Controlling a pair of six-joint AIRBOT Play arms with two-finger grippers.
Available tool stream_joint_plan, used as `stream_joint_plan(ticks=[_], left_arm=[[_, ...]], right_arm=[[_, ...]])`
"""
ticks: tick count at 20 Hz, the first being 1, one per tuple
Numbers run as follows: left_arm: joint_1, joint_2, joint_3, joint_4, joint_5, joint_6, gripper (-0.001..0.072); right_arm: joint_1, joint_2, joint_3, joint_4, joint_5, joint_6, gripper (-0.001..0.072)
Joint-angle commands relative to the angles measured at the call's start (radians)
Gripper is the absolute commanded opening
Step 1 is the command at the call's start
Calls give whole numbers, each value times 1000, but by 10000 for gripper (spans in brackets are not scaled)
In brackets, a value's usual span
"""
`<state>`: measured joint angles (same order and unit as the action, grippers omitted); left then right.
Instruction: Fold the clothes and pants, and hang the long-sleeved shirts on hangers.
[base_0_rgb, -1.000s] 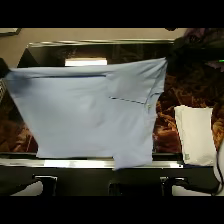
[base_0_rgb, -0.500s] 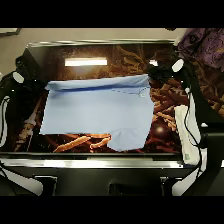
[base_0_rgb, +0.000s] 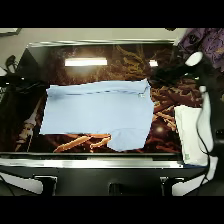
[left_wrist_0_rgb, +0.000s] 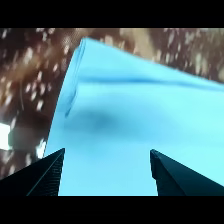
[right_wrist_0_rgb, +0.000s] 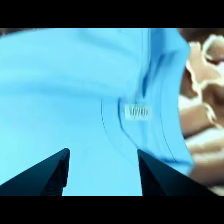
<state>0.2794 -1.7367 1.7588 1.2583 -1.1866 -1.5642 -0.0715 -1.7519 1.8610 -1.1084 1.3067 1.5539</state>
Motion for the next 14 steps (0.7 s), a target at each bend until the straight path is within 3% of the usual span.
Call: stream_joint_plan(ticks=[1, 5, 9, 14], left_arm=[[53, 137, -40, 6, -167, 11, 616], [93, 294, -278, 10, -166, 9, 616], [93, 351, -425, 10, -153, 10, 616], [93, 347, -444, 10, -142, 9, 616]], right_arm=[[-92, 160, -78, 11, 202, -132, 494], [-196, 346, -538, 124, 140, -226, 495], [-197, 378, -951, 284, -1, -344, 496], [-197, 378, -1149, 394, -140, -453, 497]])
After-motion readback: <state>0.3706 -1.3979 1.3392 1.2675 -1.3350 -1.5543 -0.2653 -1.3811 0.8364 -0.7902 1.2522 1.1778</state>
